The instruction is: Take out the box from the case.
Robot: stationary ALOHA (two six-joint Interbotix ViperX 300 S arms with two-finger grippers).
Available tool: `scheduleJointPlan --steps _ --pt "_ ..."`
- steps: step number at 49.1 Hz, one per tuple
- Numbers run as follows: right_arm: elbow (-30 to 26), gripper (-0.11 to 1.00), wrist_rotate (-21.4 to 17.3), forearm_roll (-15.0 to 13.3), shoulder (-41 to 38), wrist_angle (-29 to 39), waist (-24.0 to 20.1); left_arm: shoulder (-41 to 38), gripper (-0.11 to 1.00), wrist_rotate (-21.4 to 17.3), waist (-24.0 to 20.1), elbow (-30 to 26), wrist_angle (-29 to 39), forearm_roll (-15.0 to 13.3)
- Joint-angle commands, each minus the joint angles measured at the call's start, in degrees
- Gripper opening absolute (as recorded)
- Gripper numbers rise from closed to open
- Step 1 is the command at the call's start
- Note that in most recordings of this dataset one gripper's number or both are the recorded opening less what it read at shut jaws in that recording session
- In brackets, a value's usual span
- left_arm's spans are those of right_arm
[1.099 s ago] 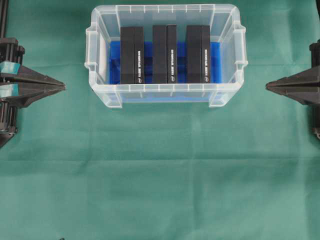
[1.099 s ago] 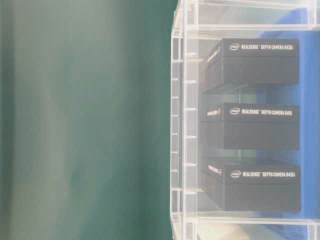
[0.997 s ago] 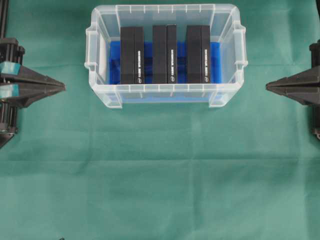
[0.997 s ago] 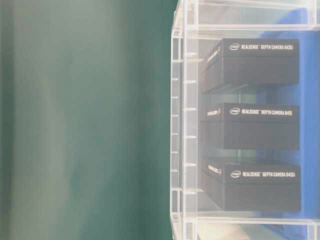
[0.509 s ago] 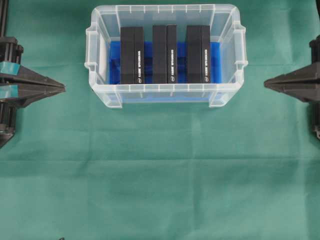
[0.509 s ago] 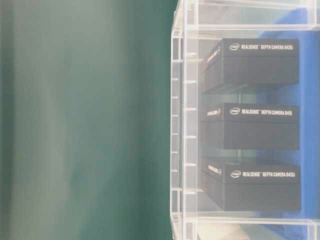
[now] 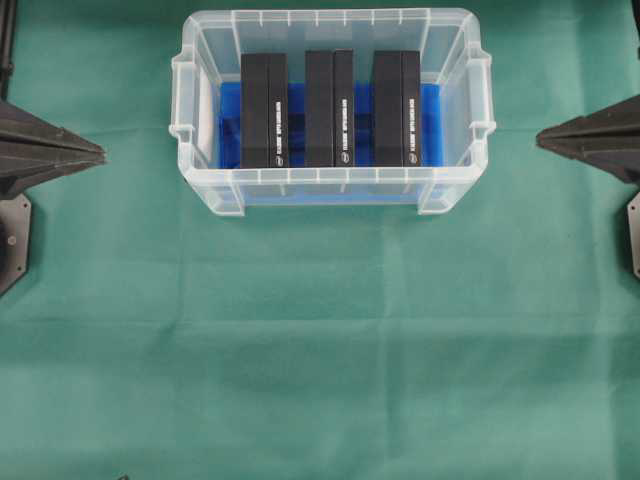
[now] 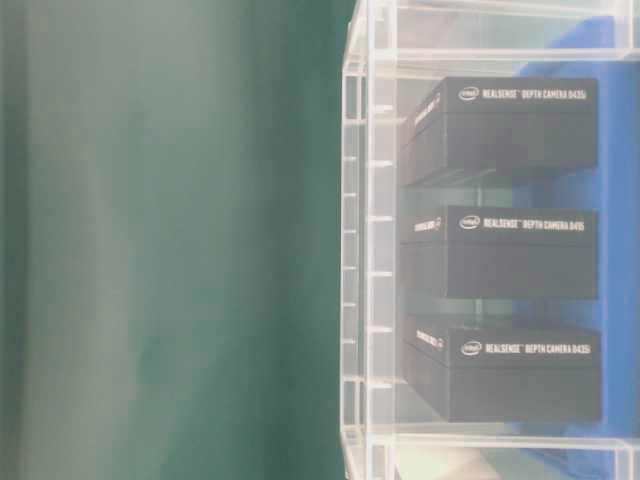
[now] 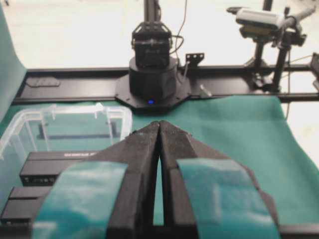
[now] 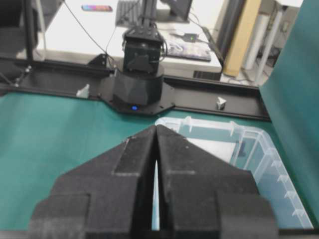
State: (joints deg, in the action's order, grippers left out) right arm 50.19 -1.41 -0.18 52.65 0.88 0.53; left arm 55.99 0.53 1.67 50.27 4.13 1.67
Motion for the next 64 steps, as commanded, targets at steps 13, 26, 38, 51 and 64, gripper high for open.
scheduleJointPlan --steps 13,26,38,51,64 --pt "-4.0 0.0 -0.2 0.1 -1.3 0.7 -0.2 -0.5 0.01 0.3 0.5 -2.5 1.0 0.2" --pt "-5.8 0.0 -0.5 0.2 -1.4 11.2 -0.3 -0.4 0.01 3.1 1.0 -5.0 12.3 0.1" --pt "-12.5 0.0 -6.9 0.0 -3.0 31.1 -0.2 -0.7 0.01 7.6 2.3 -10.5 30.2 0.1" --pt "-18.7 0.0 -15.0 -0.2 -9.1 54.1 -0.2 -3.8 0.01 14.8 2.5 -16.4 53.2 0.1" --pt "-22.9 0.0 -20.2 -0.2 -14.1 75.2 -0.3 -7.4 0.01 21.9 4.4 -20.8 72.7 0.0"
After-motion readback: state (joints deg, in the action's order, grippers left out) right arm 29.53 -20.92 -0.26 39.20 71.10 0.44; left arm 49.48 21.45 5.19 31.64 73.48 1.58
